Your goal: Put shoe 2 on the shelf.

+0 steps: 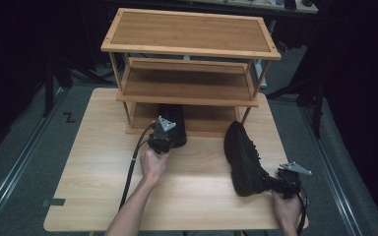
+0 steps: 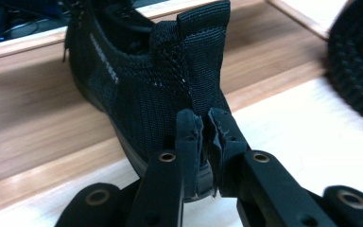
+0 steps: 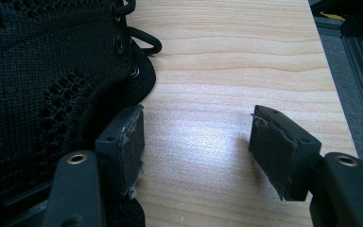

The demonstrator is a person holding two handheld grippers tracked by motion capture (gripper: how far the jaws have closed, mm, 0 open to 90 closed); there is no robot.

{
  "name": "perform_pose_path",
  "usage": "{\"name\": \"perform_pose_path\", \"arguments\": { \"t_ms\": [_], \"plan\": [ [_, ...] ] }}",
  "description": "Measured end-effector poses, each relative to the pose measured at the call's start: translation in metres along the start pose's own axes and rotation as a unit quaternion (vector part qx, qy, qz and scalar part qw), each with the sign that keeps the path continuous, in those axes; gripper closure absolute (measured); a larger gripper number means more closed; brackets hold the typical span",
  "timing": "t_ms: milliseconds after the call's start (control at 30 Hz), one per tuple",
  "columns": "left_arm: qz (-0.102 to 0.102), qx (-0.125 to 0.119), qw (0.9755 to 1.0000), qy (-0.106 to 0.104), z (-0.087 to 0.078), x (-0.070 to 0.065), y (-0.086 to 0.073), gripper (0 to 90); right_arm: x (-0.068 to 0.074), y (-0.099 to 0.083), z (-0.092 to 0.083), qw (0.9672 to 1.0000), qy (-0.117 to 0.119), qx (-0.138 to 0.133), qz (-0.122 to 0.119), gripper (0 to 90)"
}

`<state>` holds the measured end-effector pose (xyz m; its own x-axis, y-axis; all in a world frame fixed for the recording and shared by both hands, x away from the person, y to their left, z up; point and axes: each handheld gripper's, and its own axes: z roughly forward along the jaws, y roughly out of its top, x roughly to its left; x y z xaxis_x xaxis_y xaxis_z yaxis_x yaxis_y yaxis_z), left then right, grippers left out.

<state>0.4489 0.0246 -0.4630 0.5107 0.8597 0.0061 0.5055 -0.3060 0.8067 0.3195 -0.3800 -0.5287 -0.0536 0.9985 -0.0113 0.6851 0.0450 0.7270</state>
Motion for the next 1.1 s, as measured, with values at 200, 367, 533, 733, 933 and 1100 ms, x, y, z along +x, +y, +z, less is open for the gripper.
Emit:
{"name": "perform_pose_path", "arguments": {
  "t_ms": [200, 367, 533, 733, 933, 1100],
  "plan": [
    [-0.015, -0.003, 0.9998, 0.014, 0.012, 0.01, 0.005, 82.9, 0.0, 0.0, 0.0, 1.0, 0.0, 0.0, 0.0, 36.2],
    [-0.022, -0.003, 0.9997, 0.012, 0.013, 0.011, 0.005, 78.9, 0.0, 0.0, 0.0, 1.0, 0.0, 0.0, 0.0, 36.3],
    [-0.035, 0.002, 0.9993, -0.008, 0.005, 0.015, -0.011, 56.0, 0.0, 0.0, 0.0, 1.0, 0.001, -0.001, 0.001, 36.4],
    [-0.038, 0.012, 0.9991, -0.015, -0.018, 0.021, -0.047, 45.9, -0.001, 0.0, 0.0, 1.0, 0.004, -0.001, 0.004, 36.6],
    [-0.041, 0.016, 0.999, -0.004, -0.038, 0.028, -0.074, 42.2, -0.004, -0.001, -0.001, 0.9999, 0.003, -0.005, 0.01, 40.6],
    [-0.042, 0.027, 0.9985, 0.022, -0.055, 0.039, -0.1, 41.3, -0.004, 0.0, -0.001, 1.0, 0.005, -0.002, 0.004, 39.1]
  ]
}}
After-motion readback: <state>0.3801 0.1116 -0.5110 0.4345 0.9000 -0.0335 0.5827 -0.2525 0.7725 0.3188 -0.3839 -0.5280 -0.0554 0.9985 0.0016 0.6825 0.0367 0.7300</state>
